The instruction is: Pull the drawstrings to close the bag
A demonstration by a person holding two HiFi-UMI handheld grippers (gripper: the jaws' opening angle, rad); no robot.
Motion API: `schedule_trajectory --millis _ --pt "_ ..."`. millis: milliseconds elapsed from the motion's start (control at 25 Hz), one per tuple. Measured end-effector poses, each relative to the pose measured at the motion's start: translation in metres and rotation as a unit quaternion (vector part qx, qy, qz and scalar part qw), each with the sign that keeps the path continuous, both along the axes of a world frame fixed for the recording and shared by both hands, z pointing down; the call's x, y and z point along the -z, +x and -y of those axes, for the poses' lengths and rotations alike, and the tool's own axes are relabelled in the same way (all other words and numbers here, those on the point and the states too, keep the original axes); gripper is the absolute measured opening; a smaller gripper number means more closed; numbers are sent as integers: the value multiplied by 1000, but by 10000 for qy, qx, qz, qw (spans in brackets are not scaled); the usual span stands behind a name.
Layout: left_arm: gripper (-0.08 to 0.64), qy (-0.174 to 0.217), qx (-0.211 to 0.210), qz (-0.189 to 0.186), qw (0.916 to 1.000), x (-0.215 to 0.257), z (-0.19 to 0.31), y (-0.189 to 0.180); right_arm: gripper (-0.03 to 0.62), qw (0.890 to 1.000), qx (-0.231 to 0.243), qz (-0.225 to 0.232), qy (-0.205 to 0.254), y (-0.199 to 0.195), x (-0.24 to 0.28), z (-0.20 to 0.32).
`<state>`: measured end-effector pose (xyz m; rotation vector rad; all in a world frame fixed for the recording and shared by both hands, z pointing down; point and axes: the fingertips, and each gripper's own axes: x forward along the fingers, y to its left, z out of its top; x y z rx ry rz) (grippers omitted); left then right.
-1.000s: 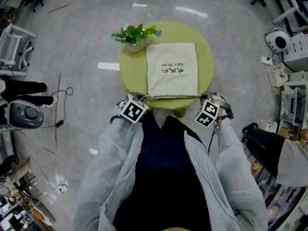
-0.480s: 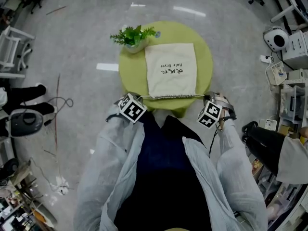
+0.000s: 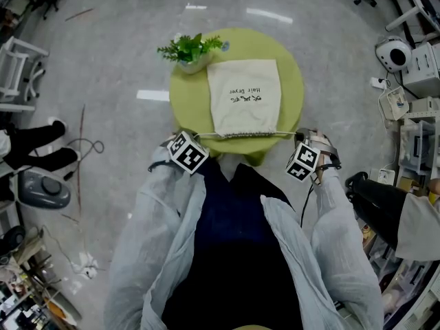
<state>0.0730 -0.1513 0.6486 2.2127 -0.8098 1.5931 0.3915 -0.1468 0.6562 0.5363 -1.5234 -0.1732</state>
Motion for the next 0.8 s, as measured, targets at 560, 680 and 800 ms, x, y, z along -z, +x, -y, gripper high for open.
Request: schedule_trajectory --millis 560,680,800 --pt "20 50 -92 286 9995 -5 1 -8 8 9994 82 -332 1 24 4 -4" --pt "20 50 -94 338 9994 -6 2 -10 6 9992 121 -378 73 30 7 -4" --pt "20 64 -123 400 9991 -8 4 -14 6 9990 82 -435 99 35 8 -4"
